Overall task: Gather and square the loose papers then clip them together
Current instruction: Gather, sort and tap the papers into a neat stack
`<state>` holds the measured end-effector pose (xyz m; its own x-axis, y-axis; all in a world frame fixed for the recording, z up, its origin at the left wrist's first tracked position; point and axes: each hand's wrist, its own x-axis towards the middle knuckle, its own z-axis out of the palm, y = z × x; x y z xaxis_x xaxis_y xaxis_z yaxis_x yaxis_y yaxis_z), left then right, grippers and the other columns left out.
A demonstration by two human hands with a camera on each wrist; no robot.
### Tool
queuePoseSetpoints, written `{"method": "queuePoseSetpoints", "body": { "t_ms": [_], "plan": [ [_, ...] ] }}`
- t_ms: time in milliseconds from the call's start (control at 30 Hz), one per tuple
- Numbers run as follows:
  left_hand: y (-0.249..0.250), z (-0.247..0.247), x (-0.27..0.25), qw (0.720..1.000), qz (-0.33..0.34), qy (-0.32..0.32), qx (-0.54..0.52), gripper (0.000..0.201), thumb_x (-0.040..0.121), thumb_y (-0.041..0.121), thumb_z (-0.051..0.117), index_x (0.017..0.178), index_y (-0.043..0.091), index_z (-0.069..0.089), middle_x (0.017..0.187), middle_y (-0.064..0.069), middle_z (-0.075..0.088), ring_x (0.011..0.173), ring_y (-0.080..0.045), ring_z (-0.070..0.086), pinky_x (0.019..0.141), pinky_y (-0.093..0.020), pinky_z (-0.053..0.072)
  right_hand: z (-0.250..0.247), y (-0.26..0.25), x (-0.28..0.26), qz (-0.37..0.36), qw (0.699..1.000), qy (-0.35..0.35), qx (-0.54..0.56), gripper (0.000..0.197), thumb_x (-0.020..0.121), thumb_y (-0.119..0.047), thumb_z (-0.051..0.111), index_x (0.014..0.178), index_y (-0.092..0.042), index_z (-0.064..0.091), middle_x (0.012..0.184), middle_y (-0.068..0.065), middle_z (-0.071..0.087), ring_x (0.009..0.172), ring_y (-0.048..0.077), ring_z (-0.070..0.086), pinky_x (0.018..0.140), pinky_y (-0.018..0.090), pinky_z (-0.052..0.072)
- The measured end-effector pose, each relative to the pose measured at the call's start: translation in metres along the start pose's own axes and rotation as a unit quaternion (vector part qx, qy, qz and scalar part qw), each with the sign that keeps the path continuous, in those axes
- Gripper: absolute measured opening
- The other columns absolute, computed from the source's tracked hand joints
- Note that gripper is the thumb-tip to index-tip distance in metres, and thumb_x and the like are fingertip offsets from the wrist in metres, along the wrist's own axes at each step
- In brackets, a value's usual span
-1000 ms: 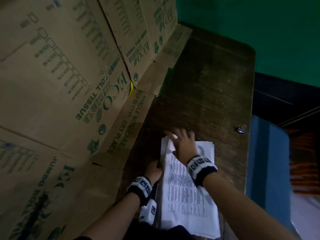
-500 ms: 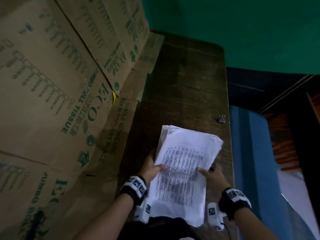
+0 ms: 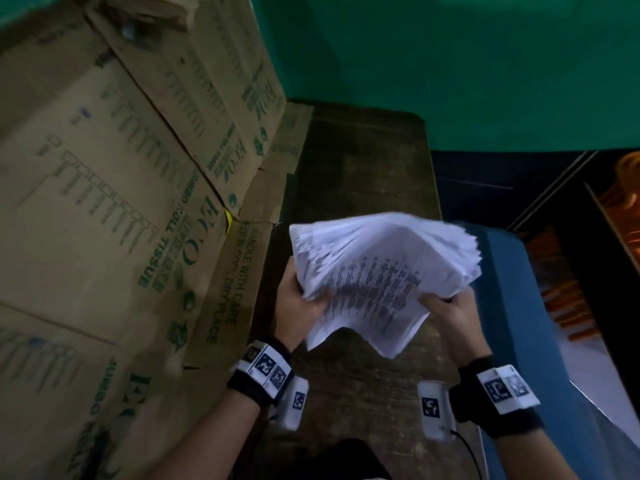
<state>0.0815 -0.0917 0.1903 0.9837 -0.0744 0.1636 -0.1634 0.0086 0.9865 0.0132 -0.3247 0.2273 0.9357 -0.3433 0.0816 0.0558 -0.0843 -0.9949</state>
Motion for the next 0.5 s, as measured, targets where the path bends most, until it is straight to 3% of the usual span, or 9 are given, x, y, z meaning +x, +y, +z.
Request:
{"method": "queuePoseSetpoints", "body": {
  "t_ms": [33,100,167,200,267,333,367,433,500],
  "plan": [
    [-0.003,-0.002,0.0,1.0,-0.002,-0.004,-0.01,0.044,0.068,-0.006,0.078,0.106,0.002,0.057,0.094,0.002,0.067,0.088,0.003,0.066,0.074,-0.015,0.053,-0.001,0.006,0.0,0.009,1.0,0.0,-0.007,0.041,0.07,0.002,0.062,0.109,-0.009,0.064,0.099,0.001,0.073,0.094,0.019,0.068,0.075,0.038,0.056],
    [-0.014,-0.005,0.0,1.0,-0.007,-0.017,-0.011,0.051,0.064,-0.003,0.082,0.107,0.002,0.054,0.096,-0.006,0.066,0.094,-0.013,0.067,0.078,-0.033,0.058,-0.002,0.015,-0.002,0.014,1.0,0.01,-0.004,0.051,0.064,0.001,0.057,0.114,-0.009,0.06,0.098,-0.009,0.073,0.092,0.01,0.066,0.075,0.025,0.055],
    [-0.023,-0.008,0.002,0.999,-0.013,-0.023,-0.021,0.055,0.062,0.003,0.086,0.107,0.006,0.053,0.1,-0.01,0.065,0.095,-0.023,0.066,0.08,-0.048,0.057,-0.006,0.018,-0.001,0.011,1.0,0.017,0.002,0.054,0.064,0.003,0.054,0.117,-0.006,0.057,0.1,-0.009,0.072,0.094,0.008,0.065,0.078,0.024,0.054],
    [-0.024,-0.009,0.004,0.999,-0.008,-0.027,-0.032,0.057,0.06,0.007,0.087,0.107,0.007,0.053,0.101,-0.01,0.065,0.095,-0.025,0.065,0.081,-0.05,0.056,-0.008,0.02,-0.001,0.003,1.0,0.017,-0.002,0.054,0.064,0.004,0.053,0.117,-0.004,0.057,0.101,-0.01,0.071,0.095,0.006,0.064,0.079,0.022,0.053],
    [-0.024,-0.011,0.007,0.999,0.004,-0.041,-0.035,0.061,0.059,0.01,0.086,0.109,0.006,0.052,0.103,-0.009,0.062,0.097,-0.026,0.064,0.083,-0.044,0.056,-0.009,0.025,0.0,-0.003,1.0,0.021,-0.02,0.051,0.061,0.005,0.052,0.112,-0.002,0.059,0.097,-0.013,0.071,0.09,0.0,0.064,0.078,0.021,0.053],
    [-0.017,-0.007,0.009,0.997,0.001,-0.074,0.003,0.056,0.058,0.009,0.084,0.106,0.006,0.055,0.102,0.006,0.066,0.096,-0.012,0.065,0.083,-0.027,0.054,-0.001,0.03,0.002,-0.006,0.998,0.029,-0.051,0.039,0.06,0.0,0.053,0.097,0.003,0.064,0.085,-0.008,0.07,0.076,-0.003,0.061,0.071,0.028,0.052],
    [-0.015,-0.004,0.011,0.996,-0.002,-0.085,0.022,0.049,0.059,0.009,0.084,0.101,0.012,0.06,0.099,0.014,0.069,0.092,-0.003,0.066,0.08,-0.019,0.053,0.005,0.03,0.002,-0.015,0.997,0.035,-0.065,0.033,0.06,-0.004,0.053,0.09,0.007,0.064,0.083,-0.003,0.066,0.069,-0.004,0.057,0.068,0.029,0.049],
    [-0.011,-0.001,0.015,0.996,-0.014,-0.079,0.032,0.041,0.06,0.0,0.085,0.089,0.021,0.065,0.088,0.027,0.071,0.083,0.007,0.067,0.072,-0.012,0.052,0.013,0.029,0.005,-0.04,0.996,0.053,-0.063,0.029,0.063,-0.011,0.054,0.086,0.004,0.065,0.079,0.002,0.064,0.065,-0.008,0.056,0.064,0.02,0.049],
    [-0.005,-0.003,0.02,0.997,-0.025,-0.079,0.009,0.041,0.06,-0.012,0.081,0.089,0.014,0.066,0.084,0.031,0.07,0.082,0.009,0.067,0.071,-0.008,0.051,0.013,0.019,0.009,-0.048,0.996,0.062,-0.031,0.024,0.064,-0.003,0.053,0.085,-0.003,0.065,0.069,-0.01,0.069,0.065,-0.012,0.059,0.061,0.01,0.048]
  ]
}}
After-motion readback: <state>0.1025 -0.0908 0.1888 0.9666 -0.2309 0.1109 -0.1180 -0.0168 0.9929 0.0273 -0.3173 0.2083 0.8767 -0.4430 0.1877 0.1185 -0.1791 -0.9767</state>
